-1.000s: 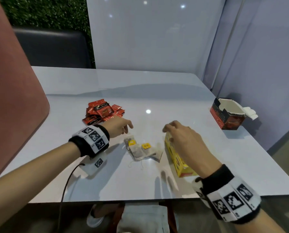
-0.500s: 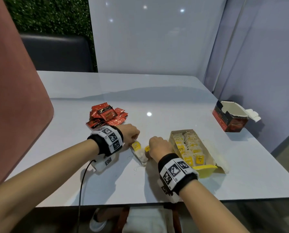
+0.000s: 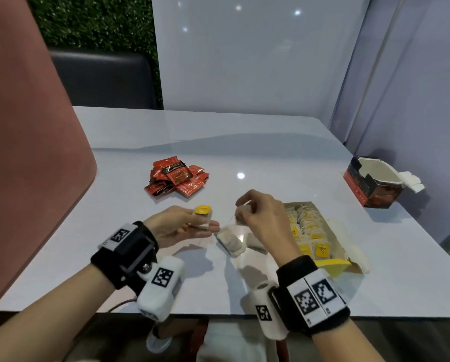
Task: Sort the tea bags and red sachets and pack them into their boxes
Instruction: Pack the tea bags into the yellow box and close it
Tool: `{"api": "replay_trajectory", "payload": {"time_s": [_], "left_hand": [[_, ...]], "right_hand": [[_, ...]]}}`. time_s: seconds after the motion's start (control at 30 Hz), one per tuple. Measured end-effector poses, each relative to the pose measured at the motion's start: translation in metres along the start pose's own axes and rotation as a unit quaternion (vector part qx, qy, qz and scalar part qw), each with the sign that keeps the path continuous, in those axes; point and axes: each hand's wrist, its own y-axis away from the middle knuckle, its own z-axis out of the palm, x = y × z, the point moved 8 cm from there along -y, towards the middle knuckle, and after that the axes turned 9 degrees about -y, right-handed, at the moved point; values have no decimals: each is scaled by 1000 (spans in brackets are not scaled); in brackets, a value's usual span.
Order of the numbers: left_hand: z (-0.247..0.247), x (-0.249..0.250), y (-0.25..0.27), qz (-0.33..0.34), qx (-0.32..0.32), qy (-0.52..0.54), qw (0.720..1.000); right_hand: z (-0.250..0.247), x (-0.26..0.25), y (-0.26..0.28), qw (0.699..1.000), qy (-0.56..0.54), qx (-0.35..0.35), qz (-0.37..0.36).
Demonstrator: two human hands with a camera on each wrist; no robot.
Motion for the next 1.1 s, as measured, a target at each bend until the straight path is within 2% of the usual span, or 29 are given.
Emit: {"api": "replay_trajectory", "payload": {"time_s": [0.07, 0.13, 0.2, 0.27, 0.33, 0.47, 0.57, 0.6, 0.73, 0.9, 1.03, 1.1], "left_hand": [[18, -9, 5, 11, -18, -1, 1000], [29, -11, 8, 31, -25, 13, 999], [36, -10, 12, 55, -31, 51, 997], [40, -10, 15, 72, -32, 79, 994], [41, -15, 16, 64, -27, 93, 993], [39, -26, 20, 24, -22, 128, 991], [35, -29, 23, 6, -23, 111, 993], [35, -27, 25, 7, -32, 103, 994], [36, -21, 29, 15, -55, 96, 994], [34, -19, 33, 8, -73, 169, 983], [19, -23, 24, 1, 2, 146, 989], [12, -27, 21, -14, 30, 137, 990]], "right_hand": [[8, -22, 3, 993, 97, -4, -71], [14, -29, 5, 991, 90, 3, -95], [7, -16, 5, 996, -55, 56, -32], [11, 7, 4, 965, -241, 76, 71], [19, 21, 8, 934, -320, 83, 134], [13, 13, 8, 920, -362, 107, 108], [27, 9, 8, 864, -483, 29, 139], [36, 10, 9, 861, -486, 2, 152], [55, 21, 13, 931, -331, -21, 155], [59, 9, 13, 966, -231, -71, 97], [48, -4, 3, 985, -143, -89, 47], [45, 4, -5, 993, -17, -102, 63]]}}
